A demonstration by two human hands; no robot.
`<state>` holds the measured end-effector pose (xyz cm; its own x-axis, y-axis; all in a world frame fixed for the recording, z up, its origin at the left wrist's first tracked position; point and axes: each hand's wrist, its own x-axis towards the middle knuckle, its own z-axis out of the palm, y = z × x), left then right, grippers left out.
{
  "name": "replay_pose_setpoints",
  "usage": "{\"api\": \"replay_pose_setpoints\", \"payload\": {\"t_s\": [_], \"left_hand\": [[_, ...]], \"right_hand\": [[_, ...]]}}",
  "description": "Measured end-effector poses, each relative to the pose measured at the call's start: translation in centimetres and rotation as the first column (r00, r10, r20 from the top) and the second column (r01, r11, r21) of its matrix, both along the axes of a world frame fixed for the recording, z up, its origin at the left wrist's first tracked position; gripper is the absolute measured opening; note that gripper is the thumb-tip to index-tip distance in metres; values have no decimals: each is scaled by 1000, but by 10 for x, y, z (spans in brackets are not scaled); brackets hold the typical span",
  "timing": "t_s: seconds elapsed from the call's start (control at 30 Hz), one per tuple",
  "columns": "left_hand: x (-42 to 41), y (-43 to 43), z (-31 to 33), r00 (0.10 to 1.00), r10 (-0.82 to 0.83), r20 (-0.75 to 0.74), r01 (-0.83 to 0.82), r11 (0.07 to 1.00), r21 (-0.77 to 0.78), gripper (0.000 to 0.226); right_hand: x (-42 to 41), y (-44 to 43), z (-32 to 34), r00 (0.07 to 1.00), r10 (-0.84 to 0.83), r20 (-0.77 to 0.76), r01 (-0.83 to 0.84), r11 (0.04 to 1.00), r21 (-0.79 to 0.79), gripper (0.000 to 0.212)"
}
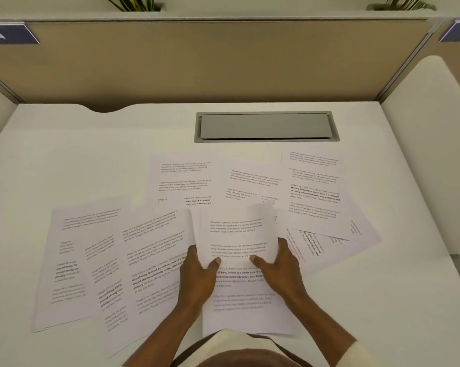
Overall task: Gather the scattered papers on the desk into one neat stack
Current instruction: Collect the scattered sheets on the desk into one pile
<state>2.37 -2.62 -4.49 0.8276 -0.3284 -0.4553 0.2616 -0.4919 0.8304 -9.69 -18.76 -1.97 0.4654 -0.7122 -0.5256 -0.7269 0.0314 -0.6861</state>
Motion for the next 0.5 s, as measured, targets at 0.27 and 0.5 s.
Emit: {"api": "replay_pose_setpoints", "payload": {"t_s": [0.27, 0.5], "left_hand": [[-1, -5, 5, 995, -99, 12, 99, 994, -51, 39], [15, 15, 2, 1000, 10, 4, -9, 996, -86, 38]], "right_hand": [[-2, -24, 2, 983, -171, -59, 156, 966, -205, 58], [36, -84, 11, 960, -229, -163, 165, 929, -331, 73]]}}
